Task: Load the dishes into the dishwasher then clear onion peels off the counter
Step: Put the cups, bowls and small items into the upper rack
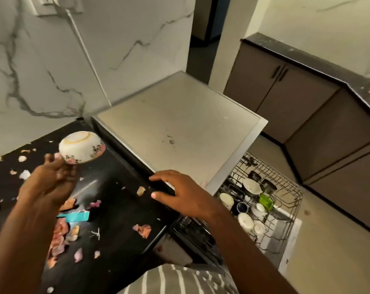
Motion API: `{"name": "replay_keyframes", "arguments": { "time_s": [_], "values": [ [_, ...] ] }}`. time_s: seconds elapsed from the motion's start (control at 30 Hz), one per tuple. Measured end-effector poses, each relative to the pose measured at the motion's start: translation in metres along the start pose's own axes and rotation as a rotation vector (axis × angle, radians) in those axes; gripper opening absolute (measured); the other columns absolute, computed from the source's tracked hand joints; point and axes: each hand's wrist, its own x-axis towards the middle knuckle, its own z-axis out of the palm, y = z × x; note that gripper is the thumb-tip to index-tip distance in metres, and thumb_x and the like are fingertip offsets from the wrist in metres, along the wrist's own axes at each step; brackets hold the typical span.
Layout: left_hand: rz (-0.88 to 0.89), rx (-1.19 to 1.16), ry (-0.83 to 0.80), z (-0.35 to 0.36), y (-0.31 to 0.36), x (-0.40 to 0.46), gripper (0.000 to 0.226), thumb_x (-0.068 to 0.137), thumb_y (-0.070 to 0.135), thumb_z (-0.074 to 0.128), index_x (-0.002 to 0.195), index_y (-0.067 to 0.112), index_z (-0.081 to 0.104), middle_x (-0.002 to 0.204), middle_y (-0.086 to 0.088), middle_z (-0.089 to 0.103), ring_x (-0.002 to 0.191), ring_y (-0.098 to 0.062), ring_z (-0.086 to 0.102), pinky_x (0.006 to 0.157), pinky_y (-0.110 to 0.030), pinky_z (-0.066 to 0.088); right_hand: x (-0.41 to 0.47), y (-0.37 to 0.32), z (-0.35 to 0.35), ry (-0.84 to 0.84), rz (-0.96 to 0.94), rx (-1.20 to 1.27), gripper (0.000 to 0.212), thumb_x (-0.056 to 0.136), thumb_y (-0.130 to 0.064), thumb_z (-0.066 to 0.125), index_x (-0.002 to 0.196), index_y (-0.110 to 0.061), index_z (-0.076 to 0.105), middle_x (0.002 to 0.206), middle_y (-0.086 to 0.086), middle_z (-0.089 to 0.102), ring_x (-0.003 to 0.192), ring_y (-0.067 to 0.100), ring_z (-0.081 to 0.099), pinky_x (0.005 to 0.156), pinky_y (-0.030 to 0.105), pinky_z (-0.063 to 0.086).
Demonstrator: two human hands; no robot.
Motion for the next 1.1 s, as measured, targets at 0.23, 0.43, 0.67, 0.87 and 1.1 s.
{"name": "replay_keyframes", "arguments": {
  "time_s": [0.23, 0.43, 0.67, 0.87, 1.1],
  "values": [
    [-0.014, 0.242, -0.673, 0.088, -0.031, -0.074, 0.025, 0.092, 0.011, 0.073, 0.114, 0.012, 0.06, 0.116, -0.009, 0.073, 0.096, -0.021, 0.075, 0.079, -0.032, 0.064, -0.009, 0.022, -0.032, 0.272, 0.08, 0.357, 0.054, 0.1, -0.046, 0.065, 0.15, -0.041, 0.047, 0.152, -0.02, 0.049, 0.133, -0.005, 0.051, 0.111, 0.032, 0.05],
    [0.085, 0.872, -1.134, 0.159, -0.073, -0.087, 0.012, 0.096, 0.001, 0.061, 0.108, 0.002, 0.058, 0.106, -0.01, 0.072, 0.102, -0.022, 0.068, 0.087, -0.032, 0.058, -0.039, 0.064, -0.073, 0.171, 0.131, 0.495, 0.04, 0.104, -0.033, 0.062, 0.144, -0.035, 0.058, 0.136, -0.012, 0.066, 0.117, 0.005, 0.066, 0.098, 0.031, 0.058],
    [0.396, 1.353, -1.265, 0.24, -0.137, -0.09, 0.031, 0.097, 0.003, 0.065, 0.103, 0.034, 0.067, 0.109, 0.016, 0.071, 0.107, -0.009, 0.066, 0.092, -0.035, 0.056, -0.077, 0.144, -0.113, 0.216, 0.276, 0.286, 0.011, 0.093, -0.022, 0.078, 0.103, -0.025, 0.08, 0.093, -0.016, 0.076, 0.08, 0.006, 0.069, 0.07, 0.021, 0.054],
    [0.447, 1.451, -1.293, 0.288, -0.185, -0.097, 0.03, 0.101, 0.018, 0.064, 0.124, 0.037, 0.061, 0.134, 0.022, 0.057, 0.124, 0.013, 0.048, 0.1, -0.01, 0.035, -0.096, 0.223, -0.144, 0.311, 0.515, 0.217, 0.008, 0.097, -0.018, 0.074, 0.103, -0.017, 0.078, 0.085, -0.01, 0.074, 0.058, -0.002, 0.066, 0.057, 0.022, 0.054],
    [0.306, 1.49, -1.252, 0.289, -0.218, -0.097, 0.024, 0.103, 0.026, 0.062, 0.124, 0.037, 0.063, 0.134, 0.023, 0.057, 0.133, 0.008, 0.045, 0.107, -0.01, 0.032, -0.06, 0.344, -0.146, 0.308, 0.667, 0.03, 0.029, 0.096, -0.007, 0.062, 0.121, -0.013, 0.074, 0.111, 0.009, 0.077, 0.088, 0.022, 0.07, 0.078, 0.033, 0.057]
  ]
}}
